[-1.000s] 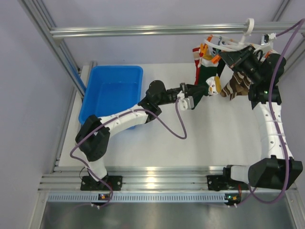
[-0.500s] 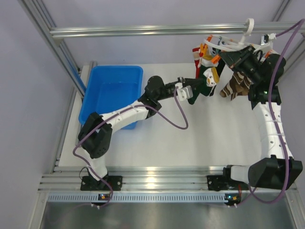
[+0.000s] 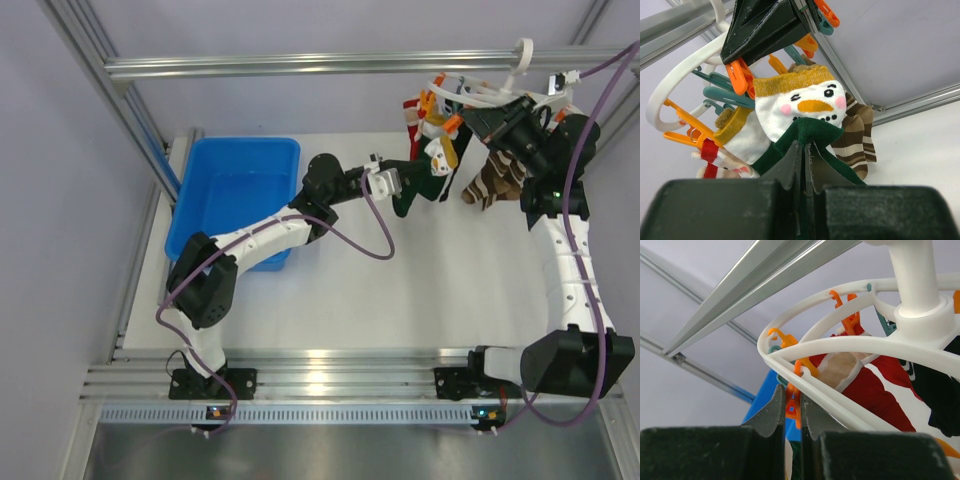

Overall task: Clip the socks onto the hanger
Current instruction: Clamp the sock onto the hanger.

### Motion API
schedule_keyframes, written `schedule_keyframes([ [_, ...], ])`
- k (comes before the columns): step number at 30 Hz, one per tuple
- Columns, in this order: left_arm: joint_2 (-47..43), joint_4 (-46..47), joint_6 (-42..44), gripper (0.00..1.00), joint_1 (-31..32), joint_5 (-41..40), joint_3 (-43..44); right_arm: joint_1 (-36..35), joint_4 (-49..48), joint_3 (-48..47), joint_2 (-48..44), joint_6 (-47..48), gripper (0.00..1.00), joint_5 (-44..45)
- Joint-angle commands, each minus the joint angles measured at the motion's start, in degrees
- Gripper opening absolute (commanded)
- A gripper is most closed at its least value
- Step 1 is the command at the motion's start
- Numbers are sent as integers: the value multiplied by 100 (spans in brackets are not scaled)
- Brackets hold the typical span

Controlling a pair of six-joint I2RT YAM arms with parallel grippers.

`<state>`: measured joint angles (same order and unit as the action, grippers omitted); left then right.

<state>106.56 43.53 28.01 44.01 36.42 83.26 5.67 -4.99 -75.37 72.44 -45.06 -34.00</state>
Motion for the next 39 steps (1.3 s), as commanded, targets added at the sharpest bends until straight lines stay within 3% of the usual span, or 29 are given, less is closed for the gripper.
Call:
schedule_keyframes([
  [1,40,270,-181,0,-33,137,304,-84,-977,-127,-108,-135,0,-423],
  [19,251,165,-445,0,-138,225,498,-84,-1416,31,-116,-486,0,-511],
  [39,268,393,-999,0,-217,119,691,-75,-1258,67,-152,-47,0,-652],
])
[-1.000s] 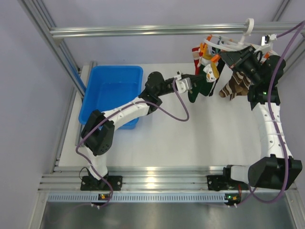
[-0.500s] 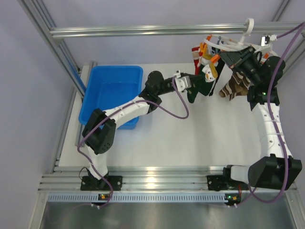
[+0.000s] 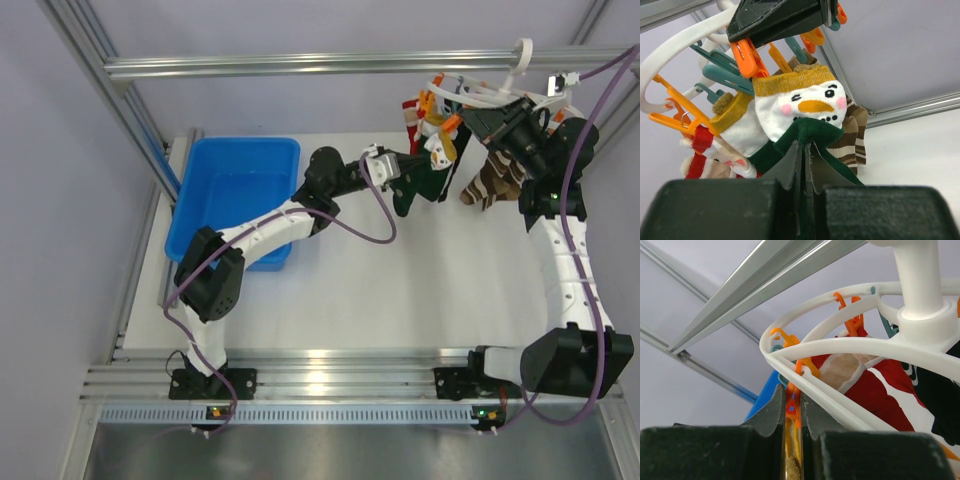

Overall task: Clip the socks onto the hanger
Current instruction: Clamp the sock onto the hanger.

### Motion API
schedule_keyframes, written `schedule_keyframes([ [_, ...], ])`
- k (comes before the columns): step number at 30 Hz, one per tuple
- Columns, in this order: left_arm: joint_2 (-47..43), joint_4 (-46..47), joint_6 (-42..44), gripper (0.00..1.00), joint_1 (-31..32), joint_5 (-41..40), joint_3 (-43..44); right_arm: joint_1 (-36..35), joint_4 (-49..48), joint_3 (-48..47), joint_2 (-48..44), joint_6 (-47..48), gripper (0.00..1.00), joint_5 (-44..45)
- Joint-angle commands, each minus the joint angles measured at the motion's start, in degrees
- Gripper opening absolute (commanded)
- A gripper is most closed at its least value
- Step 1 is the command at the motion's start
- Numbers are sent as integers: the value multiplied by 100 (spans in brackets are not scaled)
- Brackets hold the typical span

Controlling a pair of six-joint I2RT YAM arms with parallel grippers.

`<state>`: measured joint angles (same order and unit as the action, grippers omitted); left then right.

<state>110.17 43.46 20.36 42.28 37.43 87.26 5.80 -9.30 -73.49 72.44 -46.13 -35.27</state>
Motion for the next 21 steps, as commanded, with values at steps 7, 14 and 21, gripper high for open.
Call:
schedule_keyframes([
  [7,48,286,-331,0,-45,36,581,-97,-889,-95,-152,51,0,-595],
  [14,136,303,-357,0,-45,1,722,-97,-802,-130,-134,148,0,-604],
  [21,145,321,-348,0,-45,-8,739,-97,-714,-209,-90,130,6,-595],
])
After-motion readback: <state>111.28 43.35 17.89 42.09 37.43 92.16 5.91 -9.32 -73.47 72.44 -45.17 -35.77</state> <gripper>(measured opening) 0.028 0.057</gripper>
